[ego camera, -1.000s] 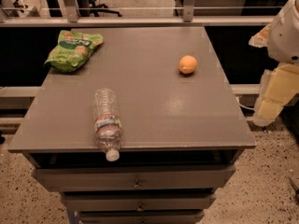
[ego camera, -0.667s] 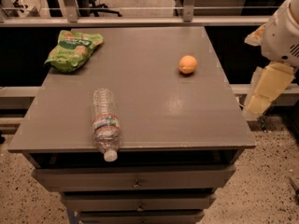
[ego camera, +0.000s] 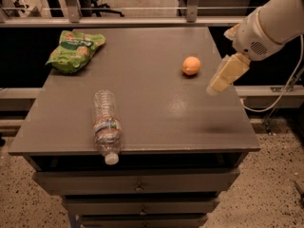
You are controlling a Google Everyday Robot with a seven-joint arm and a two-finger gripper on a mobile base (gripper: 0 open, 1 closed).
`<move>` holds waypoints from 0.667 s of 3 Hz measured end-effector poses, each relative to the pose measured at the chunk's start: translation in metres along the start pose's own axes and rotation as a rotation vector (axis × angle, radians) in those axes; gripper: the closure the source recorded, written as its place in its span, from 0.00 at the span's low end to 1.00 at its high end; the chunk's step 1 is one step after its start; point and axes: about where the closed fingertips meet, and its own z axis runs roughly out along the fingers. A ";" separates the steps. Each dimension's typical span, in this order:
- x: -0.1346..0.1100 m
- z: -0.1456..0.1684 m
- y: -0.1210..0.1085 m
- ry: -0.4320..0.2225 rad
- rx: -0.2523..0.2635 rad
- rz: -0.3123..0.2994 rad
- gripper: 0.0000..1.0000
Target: Move orange near green rice chip bag
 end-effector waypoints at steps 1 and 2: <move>-0.014 0.039 -0.033 -0.096 0.010 0.080 0.00; -0.021 0.072 -0.056 -0.161 0.011 0.158 0.00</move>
Offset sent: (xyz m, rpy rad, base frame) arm 0.1311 0.0276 -0.0490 0.3205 -0.0177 -0.1542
